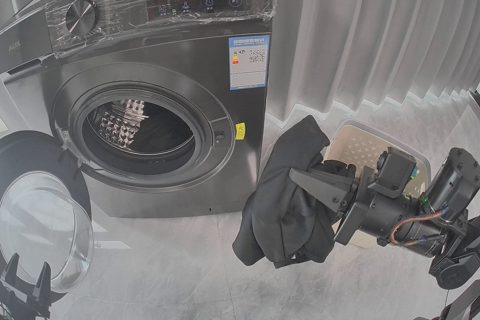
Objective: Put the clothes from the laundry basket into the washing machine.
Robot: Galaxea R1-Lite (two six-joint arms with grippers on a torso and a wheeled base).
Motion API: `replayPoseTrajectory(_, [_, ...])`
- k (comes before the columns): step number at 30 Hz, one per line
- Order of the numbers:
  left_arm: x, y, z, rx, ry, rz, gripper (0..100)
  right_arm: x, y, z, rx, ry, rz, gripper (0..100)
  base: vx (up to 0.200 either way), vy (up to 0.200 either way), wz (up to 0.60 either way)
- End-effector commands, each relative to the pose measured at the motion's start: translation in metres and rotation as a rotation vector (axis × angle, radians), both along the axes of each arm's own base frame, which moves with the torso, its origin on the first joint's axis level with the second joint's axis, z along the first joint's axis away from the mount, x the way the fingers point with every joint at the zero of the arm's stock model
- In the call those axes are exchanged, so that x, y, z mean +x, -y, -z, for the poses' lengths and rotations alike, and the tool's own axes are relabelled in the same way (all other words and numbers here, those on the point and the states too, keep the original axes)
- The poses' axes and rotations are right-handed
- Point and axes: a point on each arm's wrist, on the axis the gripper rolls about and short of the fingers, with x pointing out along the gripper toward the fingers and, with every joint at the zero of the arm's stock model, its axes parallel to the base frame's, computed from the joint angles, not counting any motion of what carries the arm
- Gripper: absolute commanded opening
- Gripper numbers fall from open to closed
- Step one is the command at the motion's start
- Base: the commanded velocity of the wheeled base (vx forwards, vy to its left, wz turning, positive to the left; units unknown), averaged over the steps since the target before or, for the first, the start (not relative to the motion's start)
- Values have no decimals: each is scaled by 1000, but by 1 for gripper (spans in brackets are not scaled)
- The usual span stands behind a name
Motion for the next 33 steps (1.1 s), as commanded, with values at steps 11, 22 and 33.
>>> replayPoseTrajectory(11, [1,1,5,38,-24,55,100,25,-35,8,8,-20,76,0,0,0,0])
replayPoseTrajectory(22, [6,6,-27,55,-1,265,100,37,-58,4,65,-27,66,0,0,0,0])
replayPoseTrajectory(33, [61,14,-61,103,-74,366,100,54,-80,2,97,-4,57,0,0,0,0])
